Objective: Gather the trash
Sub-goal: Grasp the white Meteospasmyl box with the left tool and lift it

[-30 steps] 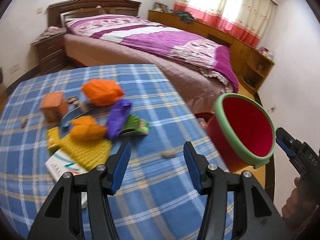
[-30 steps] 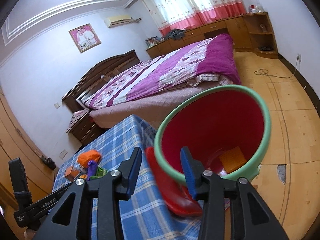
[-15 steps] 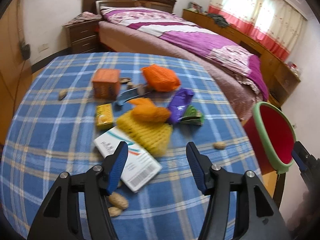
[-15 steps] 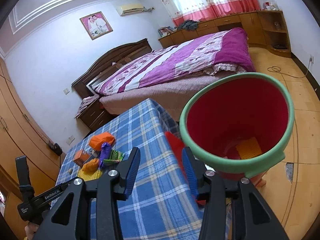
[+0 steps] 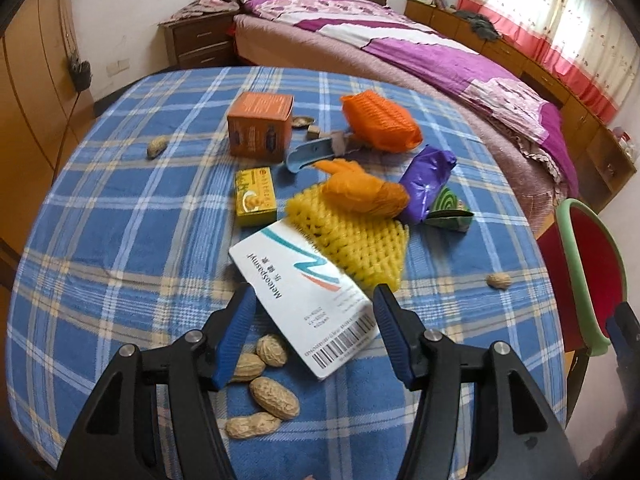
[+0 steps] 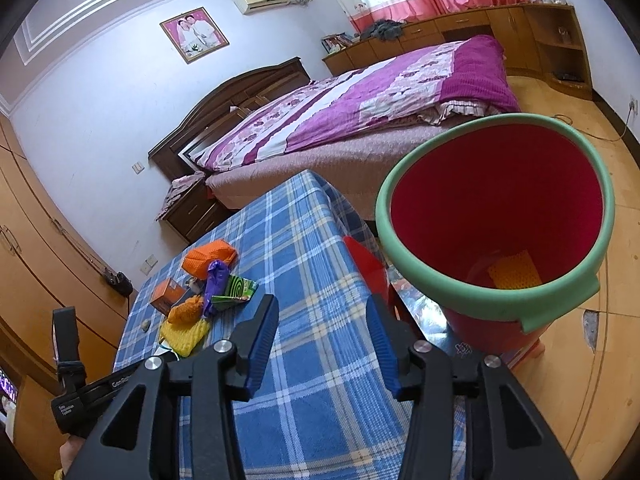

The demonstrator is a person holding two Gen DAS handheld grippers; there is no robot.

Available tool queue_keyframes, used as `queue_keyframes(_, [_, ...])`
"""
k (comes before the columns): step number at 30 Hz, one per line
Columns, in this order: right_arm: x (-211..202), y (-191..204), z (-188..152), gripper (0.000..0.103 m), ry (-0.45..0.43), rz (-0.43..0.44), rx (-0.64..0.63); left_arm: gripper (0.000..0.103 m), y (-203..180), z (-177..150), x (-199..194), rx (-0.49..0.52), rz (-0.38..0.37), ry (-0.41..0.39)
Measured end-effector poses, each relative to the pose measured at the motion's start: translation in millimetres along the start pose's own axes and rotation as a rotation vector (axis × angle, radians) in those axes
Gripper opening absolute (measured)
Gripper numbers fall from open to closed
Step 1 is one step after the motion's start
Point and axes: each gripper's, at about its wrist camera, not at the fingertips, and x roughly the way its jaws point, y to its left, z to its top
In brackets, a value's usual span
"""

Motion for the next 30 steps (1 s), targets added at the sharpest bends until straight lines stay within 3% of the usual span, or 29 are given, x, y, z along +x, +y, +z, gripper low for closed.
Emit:
queue_keyframes(11, [10,-1,-2,0.049,0.028,-0.003,0.004,0.065,-6,3,18,-0.017,0.008,0.024])
queue_keyframes(19, [11,2,-5,0.049,0.040,-0.002,-0.006,0.065,-11,0,20,0.046,0.026,-0.002])
queue_keyframes(25, [13,12,-5,0.049,0.050,0.001,-0.026,0.057,-3,-4,12,0.051,-0.039,-0.002])
queue_keyframes(30, [18,25,-7,0.049,0.066,0.007,-0.060,0.057,5,-8,-4,0.064,-0.082,-0.027])
